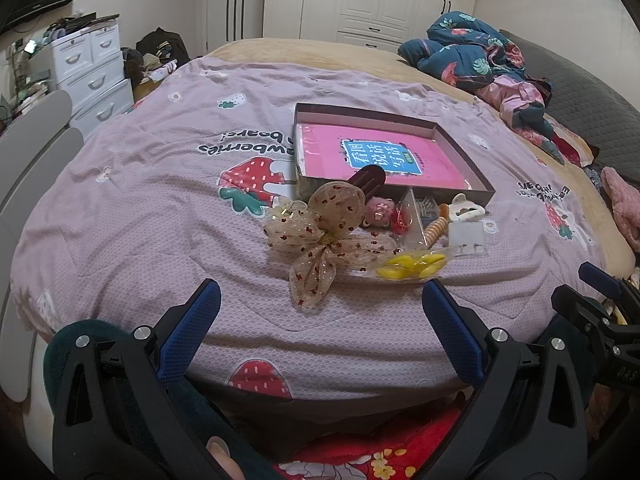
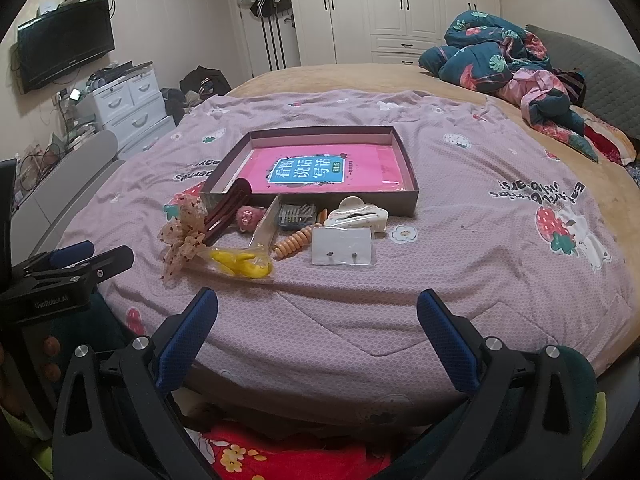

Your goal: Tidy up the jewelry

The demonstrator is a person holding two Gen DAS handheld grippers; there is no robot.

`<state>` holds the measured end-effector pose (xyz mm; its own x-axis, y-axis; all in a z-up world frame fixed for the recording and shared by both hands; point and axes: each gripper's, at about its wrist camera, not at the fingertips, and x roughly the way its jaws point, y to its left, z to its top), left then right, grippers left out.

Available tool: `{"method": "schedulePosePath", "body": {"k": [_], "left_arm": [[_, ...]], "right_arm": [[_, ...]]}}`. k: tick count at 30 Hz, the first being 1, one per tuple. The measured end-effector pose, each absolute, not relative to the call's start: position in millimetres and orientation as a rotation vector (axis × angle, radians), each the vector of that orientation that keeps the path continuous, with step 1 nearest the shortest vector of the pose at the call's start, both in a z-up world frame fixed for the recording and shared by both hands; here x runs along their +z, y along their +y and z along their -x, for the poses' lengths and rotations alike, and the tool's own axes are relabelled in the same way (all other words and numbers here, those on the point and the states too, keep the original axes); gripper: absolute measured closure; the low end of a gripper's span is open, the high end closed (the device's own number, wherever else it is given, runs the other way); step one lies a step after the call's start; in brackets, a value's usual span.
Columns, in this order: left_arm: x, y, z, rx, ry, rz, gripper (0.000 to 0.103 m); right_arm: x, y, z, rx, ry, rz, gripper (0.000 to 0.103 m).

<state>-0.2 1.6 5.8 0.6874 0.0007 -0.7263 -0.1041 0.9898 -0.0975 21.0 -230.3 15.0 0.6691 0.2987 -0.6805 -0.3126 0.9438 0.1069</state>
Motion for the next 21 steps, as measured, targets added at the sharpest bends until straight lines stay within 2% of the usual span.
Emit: {"method": "schedulePosePath", "body": {"k": [21], "left_arm": [[-8,27,-7,0.087,0.852,0.200,0.009]], "right_arm": [[3,-202,-38,0.450,0.803,0.109,0.004]]}}
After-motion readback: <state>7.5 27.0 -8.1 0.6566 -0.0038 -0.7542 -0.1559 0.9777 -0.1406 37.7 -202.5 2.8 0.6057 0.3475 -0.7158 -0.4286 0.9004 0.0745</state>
